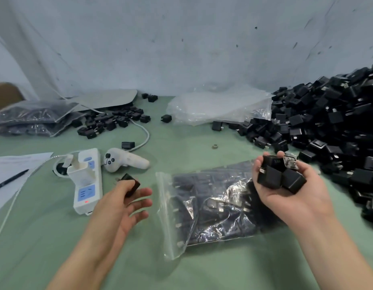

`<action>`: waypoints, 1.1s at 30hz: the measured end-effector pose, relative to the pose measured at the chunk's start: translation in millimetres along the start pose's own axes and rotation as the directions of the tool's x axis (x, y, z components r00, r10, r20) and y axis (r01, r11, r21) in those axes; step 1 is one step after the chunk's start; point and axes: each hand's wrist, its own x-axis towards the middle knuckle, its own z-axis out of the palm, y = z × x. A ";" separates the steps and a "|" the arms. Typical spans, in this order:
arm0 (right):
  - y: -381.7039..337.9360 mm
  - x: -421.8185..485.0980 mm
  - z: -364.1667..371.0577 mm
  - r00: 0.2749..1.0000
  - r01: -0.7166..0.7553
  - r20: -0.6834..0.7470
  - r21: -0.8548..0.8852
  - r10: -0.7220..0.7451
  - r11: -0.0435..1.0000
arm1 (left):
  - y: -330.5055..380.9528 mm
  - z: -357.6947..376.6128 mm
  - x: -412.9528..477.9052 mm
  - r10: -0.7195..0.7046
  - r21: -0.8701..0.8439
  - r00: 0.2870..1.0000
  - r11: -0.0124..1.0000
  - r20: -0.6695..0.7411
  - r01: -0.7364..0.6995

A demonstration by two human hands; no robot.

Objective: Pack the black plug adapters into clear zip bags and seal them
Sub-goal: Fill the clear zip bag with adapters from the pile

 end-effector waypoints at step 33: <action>0.6 -0.6 -1.3 0.999 0.045 0.036 -0.106 -0.041 0.993 | -29.6 13.9 -17.3 -0.085 0.556 0.968 0.829 0.235 -0.062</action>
